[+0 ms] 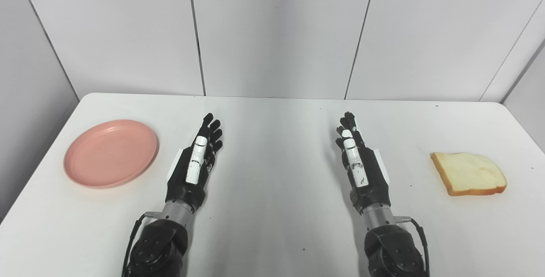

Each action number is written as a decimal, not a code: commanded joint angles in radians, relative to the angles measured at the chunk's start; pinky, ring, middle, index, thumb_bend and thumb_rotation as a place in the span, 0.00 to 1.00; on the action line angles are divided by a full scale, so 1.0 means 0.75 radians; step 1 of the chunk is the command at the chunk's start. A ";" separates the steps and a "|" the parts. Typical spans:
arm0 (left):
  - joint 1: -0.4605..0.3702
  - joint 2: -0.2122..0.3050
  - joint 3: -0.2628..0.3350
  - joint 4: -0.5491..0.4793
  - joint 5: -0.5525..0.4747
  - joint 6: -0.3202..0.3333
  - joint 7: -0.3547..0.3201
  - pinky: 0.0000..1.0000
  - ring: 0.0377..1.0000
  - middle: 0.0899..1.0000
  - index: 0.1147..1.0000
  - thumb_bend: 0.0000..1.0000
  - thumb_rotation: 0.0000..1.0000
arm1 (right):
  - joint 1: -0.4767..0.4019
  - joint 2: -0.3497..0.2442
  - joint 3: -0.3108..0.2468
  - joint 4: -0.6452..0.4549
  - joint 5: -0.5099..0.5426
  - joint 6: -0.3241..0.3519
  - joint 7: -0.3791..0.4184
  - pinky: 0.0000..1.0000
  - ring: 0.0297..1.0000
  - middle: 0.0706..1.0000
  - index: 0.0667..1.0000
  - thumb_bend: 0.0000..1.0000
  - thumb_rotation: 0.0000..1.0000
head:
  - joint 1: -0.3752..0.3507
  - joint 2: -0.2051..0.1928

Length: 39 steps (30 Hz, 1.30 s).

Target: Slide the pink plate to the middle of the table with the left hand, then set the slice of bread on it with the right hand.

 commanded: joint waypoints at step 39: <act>-0.030 -0.006 -0.003 -0.028 0.000 -0.019 -0.002 1.00 1.00 1.00 0.98 0.74 0.94 | -0.050 -0.005 -0.009 -0.033 0.022 -0.023 0.018 1.00 1.00 1.00 1.00 0.55 0.90 | 0.035 -0.016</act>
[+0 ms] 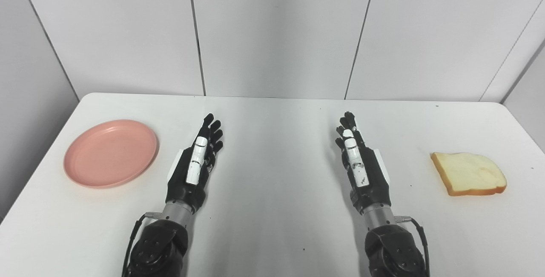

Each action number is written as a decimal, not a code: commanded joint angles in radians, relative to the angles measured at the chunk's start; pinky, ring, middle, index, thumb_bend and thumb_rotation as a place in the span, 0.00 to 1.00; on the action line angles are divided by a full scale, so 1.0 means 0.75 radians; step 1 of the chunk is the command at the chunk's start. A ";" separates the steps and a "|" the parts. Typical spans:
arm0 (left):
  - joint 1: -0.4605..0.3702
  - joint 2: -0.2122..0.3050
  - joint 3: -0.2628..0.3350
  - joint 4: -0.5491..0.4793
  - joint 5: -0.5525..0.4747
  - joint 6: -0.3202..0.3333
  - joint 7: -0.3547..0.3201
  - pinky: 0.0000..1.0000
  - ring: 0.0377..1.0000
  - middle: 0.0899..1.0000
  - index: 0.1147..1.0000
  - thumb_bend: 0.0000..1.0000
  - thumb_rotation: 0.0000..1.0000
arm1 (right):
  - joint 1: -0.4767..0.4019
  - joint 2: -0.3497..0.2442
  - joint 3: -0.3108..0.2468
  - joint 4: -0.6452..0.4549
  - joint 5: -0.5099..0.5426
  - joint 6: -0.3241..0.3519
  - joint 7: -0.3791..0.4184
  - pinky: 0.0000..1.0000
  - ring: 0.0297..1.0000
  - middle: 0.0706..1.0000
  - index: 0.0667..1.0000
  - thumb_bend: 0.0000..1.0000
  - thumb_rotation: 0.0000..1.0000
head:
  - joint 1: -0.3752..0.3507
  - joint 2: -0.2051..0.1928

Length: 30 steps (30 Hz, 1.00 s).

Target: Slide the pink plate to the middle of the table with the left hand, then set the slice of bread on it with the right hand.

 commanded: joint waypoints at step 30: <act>-0.090 -0.124 -0.044 0.185 0.109 -0.223 0.078 1.00 1.00 1.00 0.99 0.72 0.98 | -0.024 -0.118 -0.085 0.015 0.119 -0.084 0.088 1.00 1.00 1.00 1.00 0.49 0.97 | 0.551 -0.230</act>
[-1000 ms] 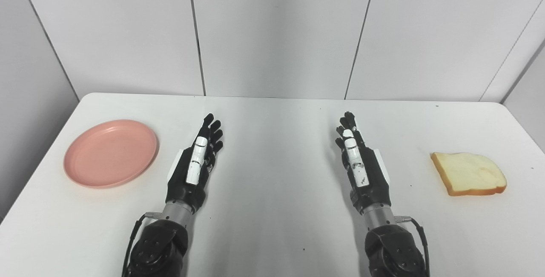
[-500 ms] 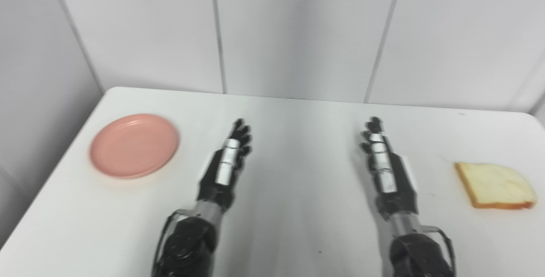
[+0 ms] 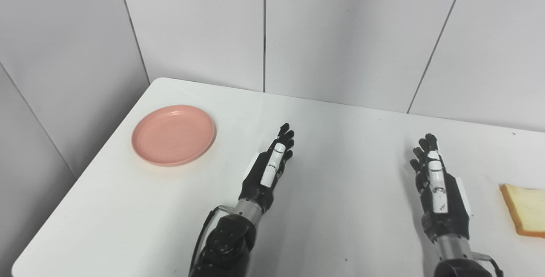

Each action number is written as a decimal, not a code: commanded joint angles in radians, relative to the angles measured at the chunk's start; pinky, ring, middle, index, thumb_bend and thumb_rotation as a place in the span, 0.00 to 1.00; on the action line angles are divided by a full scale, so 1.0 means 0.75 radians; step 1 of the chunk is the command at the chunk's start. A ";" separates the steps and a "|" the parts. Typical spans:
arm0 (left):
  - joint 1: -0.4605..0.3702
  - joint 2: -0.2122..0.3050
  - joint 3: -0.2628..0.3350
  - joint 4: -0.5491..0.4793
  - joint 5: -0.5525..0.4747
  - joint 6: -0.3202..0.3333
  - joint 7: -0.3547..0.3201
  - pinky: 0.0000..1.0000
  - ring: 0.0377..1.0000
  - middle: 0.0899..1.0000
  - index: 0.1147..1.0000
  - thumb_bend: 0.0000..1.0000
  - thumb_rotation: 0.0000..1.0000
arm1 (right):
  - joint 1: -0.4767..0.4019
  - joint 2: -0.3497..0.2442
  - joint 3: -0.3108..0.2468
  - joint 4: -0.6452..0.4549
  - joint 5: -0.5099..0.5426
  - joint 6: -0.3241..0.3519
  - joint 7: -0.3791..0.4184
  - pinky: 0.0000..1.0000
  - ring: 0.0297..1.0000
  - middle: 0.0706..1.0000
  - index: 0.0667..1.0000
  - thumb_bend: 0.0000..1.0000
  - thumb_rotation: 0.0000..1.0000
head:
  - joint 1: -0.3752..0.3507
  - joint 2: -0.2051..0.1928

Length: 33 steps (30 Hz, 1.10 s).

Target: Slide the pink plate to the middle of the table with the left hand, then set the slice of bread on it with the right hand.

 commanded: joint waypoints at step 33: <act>-0.167 0.123 0.296 -0.141 -0.116 -0.015 0.122 1.00 1.00 1.00 0.99 0.74 1.00 | -0.045 -0.018 -0.033 -0.017 0.050 -0.091 0.040 1.00 1.00 1.00 1.00 0.54 0.94 | 0.073 -0.044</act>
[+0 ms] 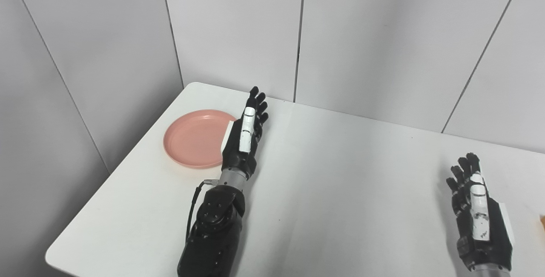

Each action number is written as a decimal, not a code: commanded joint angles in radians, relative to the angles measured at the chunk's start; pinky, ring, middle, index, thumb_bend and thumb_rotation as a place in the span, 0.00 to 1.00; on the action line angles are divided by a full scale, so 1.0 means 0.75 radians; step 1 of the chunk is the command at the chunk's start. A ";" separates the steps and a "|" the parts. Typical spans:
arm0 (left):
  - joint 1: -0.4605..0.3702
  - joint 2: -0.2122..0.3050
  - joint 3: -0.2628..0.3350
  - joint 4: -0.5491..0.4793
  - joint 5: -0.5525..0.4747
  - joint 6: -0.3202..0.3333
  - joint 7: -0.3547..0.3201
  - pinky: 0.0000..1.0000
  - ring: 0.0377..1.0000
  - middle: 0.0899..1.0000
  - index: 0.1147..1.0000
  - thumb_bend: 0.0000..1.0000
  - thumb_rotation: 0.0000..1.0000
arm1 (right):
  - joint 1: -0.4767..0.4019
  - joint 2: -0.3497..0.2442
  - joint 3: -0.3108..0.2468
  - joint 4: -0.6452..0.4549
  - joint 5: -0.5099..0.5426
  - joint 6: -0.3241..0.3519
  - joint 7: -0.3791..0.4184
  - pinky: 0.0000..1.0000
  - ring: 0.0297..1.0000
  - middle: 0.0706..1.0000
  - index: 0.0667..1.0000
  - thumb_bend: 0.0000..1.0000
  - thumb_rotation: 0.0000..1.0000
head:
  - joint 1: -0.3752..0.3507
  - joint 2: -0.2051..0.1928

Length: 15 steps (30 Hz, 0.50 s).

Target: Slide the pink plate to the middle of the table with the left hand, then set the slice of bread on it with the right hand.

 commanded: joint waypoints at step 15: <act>-0.092 0.118 0.175 0.005 -0.127 -0.093 0.015 1.00 0.97 0.96 0.97 0.72 1.00 | -0.035 -0.033 -0.008 -0.065 0.032 0.001 0.023 1.00 1.00 1.00 1.00 0.54 0.93 | 0.043 0.008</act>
